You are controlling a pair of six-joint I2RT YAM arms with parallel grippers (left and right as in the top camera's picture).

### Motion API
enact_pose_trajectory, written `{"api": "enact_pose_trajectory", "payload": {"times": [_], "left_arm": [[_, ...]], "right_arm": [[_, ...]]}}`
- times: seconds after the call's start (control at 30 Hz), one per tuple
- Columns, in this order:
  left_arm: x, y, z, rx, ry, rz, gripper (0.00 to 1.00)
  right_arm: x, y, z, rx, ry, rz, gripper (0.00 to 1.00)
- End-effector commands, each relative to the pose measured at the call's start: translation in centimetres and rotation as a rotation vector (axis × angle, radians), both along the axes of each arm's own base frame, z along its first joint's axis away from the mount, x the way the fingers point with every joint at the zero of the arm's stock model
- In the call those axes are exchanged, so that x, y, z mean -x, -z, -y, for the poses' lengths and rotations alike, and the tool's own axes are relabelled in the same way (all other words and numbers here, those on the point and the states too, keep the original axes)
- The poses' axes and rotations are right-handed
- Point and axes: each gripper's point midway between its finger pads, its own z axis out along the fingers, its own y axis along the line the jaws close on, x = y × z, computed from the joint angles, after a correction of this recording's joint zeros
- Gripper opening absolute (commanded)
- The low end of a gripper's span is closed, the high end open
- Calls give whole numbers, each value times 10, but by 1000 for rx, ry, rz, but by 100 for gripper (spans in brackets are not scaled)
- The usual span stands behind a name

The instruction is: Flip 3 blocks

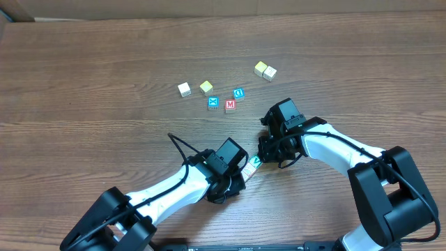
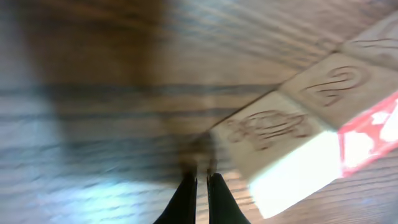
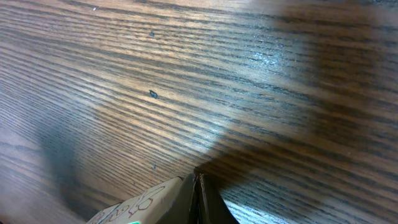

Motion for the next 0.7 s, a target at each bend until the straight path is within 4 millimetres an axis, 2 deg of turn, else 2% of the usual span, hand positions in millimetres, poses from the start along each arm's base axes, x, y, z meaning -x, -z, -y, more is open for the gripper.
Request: {"api": "enact_pose_trajectory", "payload": {"times": [0.0, 0.13, 0.4, 0.67], "left_arm": [[11, 13, -28, -84, -64, -48, 4], [9, 13, -32, -82, -82, -51, 4], [-9, 6, -12, 10, -64, 24, 4], [-11, 6, -12, 8, -61, 35, 4]], "right_arm": [[10, 10, 2, 17, -13, -33, 4], [10, 9, 2, 13, -14, -35, 4], [12, 10, 3, 16, -14, -43, 4], [14, 10, 3, 17, -15, -50, 4]]}}
